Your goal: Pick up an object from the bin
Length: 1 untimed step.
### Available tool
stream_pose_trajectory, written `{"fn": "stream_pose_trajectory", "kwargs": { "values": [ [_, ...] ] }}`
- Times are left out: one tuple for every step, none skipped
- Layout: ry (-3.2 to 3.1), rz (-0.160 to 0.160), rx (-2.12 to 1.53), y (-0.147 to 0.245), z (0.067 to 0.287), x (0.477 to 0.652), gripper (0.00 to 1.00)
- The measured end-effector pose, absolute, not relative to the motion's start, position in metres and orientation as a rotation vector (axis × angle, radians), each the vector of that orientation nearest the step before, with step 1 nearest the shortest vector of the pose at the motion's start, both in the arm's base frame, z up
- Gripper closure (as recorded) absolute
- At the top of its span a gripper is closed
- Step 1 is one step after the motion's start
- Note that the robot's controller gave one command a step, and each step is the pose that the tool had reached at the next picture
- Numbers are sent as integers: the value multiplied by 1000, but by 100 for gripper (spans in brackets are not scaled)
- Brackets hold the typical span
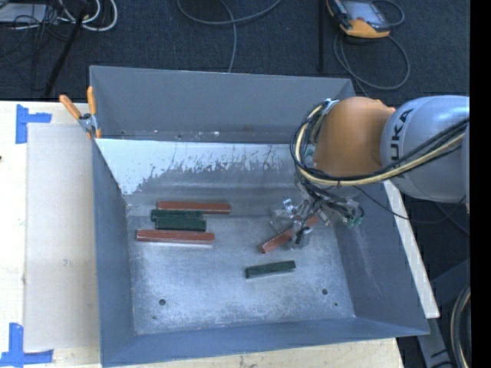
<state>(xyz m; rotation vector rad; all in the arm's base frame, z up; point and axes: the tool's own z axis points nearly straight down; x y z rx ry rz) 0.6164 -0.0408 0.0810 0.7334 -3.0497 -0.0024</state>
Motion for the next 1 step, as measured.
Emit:
{"fn": "stream_pose_trajectory", "kwargs": {
  "values": [
    [-3045, -4, 732, -40, 103, 615, 100]
  ]
}}
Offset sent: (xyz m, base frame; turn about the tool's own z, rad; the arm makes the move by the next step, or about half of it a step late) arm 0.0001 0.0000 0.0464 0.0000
